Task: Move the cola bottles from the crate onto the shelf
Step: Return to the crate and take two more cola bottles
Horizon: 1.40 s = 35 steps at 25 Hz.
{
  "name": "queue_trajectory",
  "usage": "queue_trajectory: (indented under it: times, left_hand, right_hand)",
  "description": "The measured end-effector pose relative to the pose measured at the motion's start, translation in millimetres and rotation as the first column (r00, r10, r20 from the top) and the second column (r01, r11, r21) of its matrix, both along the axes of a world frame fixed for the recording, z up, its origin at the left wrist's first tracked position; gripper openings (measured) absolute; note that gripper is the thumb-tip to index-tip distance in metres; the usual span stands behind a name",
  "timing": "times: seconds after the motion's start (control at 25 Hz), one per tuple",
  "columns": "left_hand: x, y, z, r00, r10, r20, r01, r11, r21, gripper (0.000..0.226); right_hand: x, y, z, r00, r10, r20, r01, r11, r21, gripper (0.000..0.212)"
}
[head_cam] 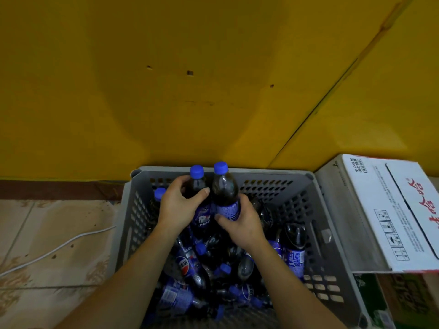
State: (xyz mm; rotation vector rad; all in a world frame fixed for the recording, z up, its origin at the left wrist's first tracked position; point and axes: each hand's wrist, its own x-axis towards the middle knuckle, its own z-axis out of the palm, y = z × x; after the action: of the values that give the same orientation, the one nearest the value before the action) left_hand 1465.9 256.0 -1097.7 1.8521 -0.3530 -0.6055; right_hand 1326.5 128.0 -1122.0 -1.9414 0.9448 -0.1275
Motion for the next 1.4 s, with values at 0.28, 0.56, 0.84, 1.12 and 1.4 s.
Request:
queue_trajectory:
  times: [0.28, 0.56, 0.84, 1.12, 1.4]
  left_hand:
    - [-13.8, 10.3, -36.9, 0.993, -0.095, -0.069, 0.097, 0.995, 0.033, 0.056]
    - [-22.0, 11.3, -59.0, 0.98, -0.074, -0.184, 0.082, 0.996, 0.036, 0.065]
    - [-23.3, 12.9, -63.2, 0.966, -0.245, -0.079, 0.253, 0.961, 0.114, 0.078]
    - [-23.1, 19.1, -34.2, 0.98, -0.157, -0.119, 0.152, 0.987, -0.049, 0.063]
    - [-28.3, 9.3, 25.4, 0.973, -0.191, -0.129, 0.169, 0.972, -0.166, 0.041]
  right_hand:
    - [10.4, 18.2, -17.9, 0.996, -0.09, 0.021, 0.089, 0.995, 0.035, 0.054]
    - [13.7, 11.1, -24.5, 0.994, -0.092, 0.055, 0.088, 0.994, 0.071, 0.053]
    - [4.7, 9.9, -20.6, 0.994, -0.104, 0.042, 0.097, 0.985, 0.144, 0.06]
    - [-9.8, 18.7, -5.3, 0.991, -0.032, 0.127, 0.003, 0.974, 0.226, 0.067]
    - [-11.0, 26.7, 41.7, 0.941, -0.223, 0.255, 0.131, 0.934, 0.333, 0.059]
